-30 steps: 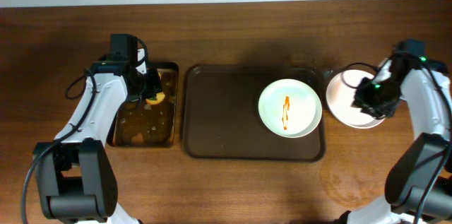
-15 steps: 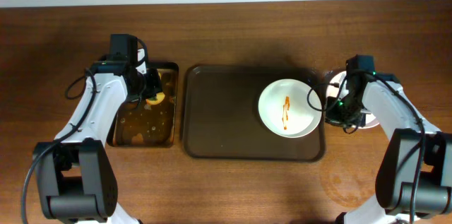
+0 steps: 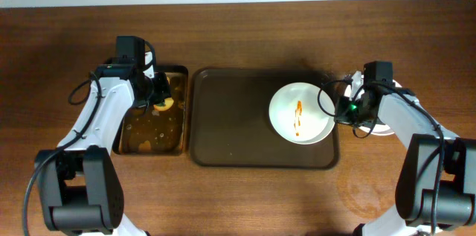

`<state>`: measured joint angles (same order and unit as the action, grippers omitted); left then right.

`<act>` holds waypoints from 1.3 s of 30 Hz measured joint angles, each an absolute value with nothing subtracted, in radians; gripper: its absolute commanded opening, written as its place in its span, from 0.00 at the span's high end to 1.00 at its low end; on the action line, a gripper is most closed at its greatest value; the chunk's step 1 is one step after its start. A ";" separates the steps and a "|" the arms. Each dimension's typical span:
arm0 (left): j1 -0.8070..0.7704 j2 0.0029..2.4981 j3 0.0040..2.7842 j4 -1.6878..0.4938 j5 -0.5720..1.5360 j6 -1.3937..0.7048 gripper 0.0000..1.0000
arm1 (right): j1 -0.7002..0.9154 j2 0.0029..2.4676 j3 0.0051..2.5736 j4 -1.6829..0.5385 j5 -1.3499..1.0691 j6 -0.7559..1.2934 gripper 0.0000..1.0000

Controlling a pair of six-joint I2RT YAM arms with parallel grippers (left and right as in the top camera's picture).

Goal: Clean dirty plates on tray and stack at the side
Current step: 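Grip the last plate rim with right gripper and pull it right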

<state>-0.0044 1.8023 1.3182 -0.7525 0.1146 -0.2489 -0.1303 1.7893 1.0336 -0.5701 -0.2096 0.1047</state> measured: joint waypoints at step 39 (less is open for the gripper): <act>-0.006 1.802 1.318 -0.753 0.115 -0.249 1.00 | 0.029 1.767 1.100 -0.822 -0.295 0.262 0.70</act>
<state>-0.0055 1.8023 1.3182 -0.7528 0.1146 -0.2489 0.0288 1.7668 1.1004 -0.8223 -0.2951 0.2619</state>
